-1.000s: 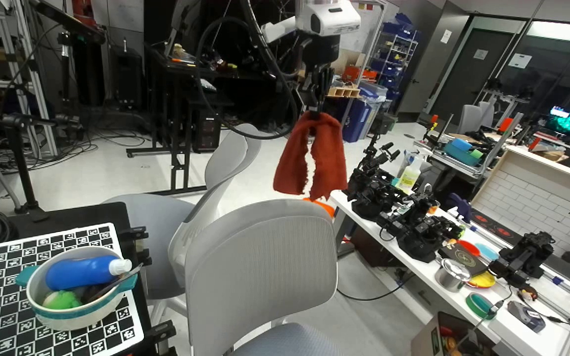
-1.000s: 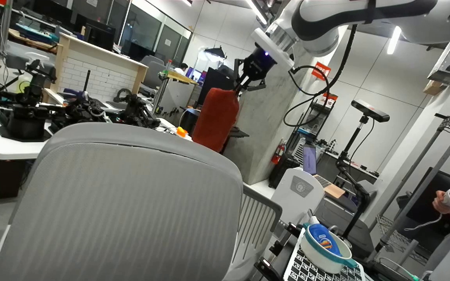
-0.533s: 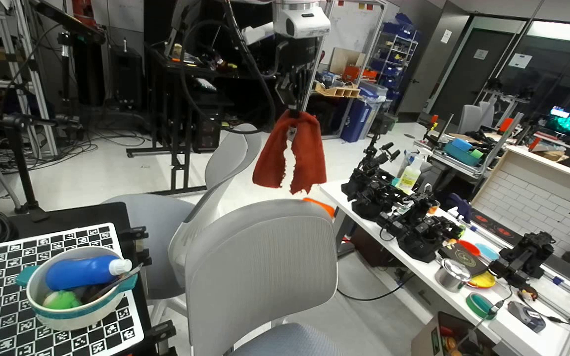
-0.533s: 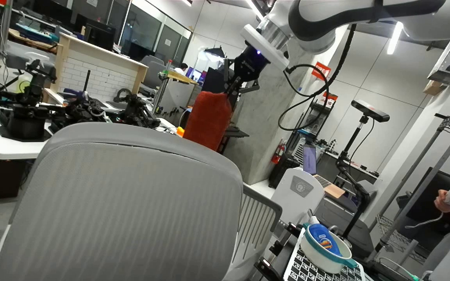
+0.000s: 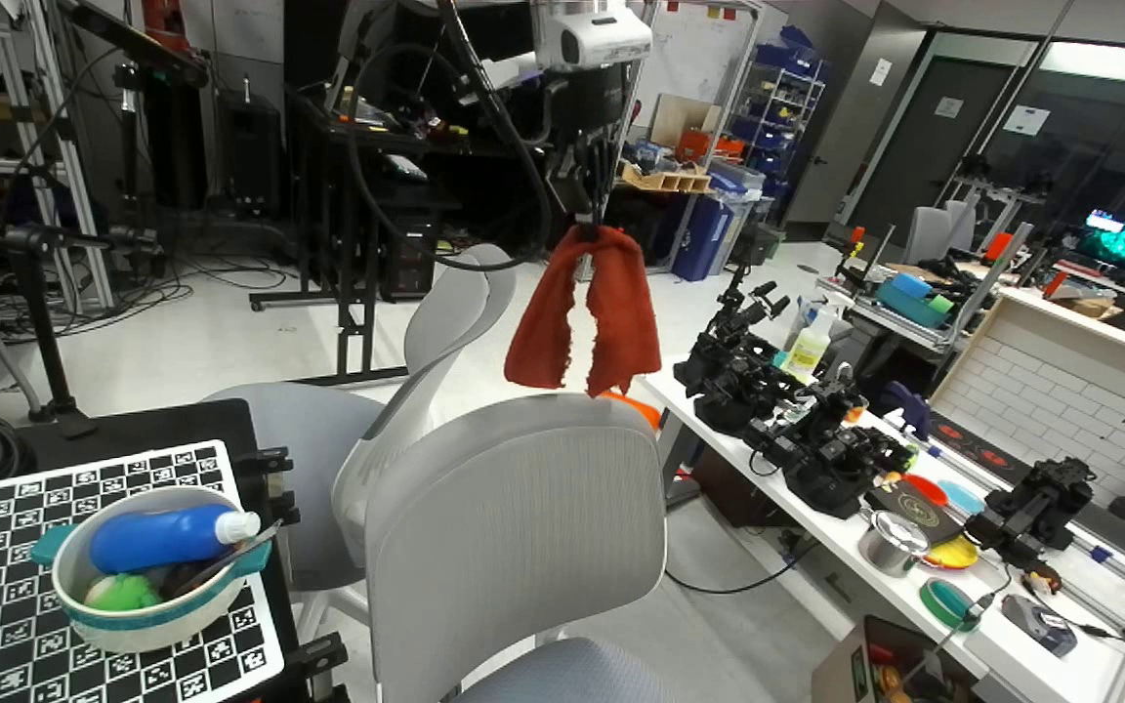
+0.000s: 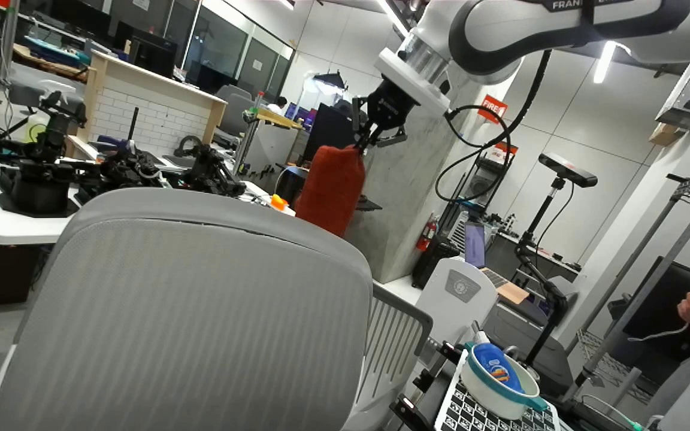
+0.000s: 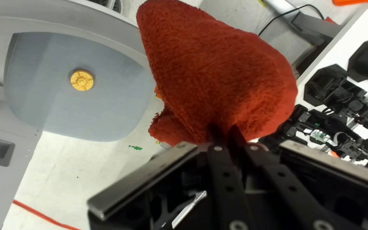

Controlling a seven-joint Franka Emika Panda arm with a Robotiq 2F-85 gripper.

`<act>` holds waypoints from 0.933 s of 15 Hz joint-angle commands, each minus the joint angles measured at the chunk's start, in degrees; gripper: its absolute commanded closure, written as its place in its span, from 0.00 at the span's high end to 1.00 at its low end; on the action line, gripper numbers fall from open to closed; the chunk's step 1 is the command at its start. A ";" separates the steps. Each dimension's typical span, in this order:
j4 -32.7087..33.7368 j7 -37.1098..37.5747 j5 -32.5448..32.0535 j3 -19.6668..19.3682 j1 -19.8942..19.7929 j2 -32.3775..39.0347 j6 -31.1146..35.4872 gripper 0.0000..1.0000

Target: Move the towel to the chair on the left, then back to the chair on the right

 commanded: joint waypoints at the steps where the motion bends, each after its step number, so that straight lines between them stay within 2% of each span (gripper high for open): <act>1: -6.80 3.58 -6.07 0.10 -0.35 -5.21 1.06 0.02; 7: -14.64 6.87 -10.88 2.05 -0.97 -9.57 2.35 0.02; 10: -15.88 6.67 -10.36 2.89 -1.40 -11.04 3.84 0.02; 14: -14.23 5.55 -9.60 3.06 -2.31 -11.74 5.47 0.02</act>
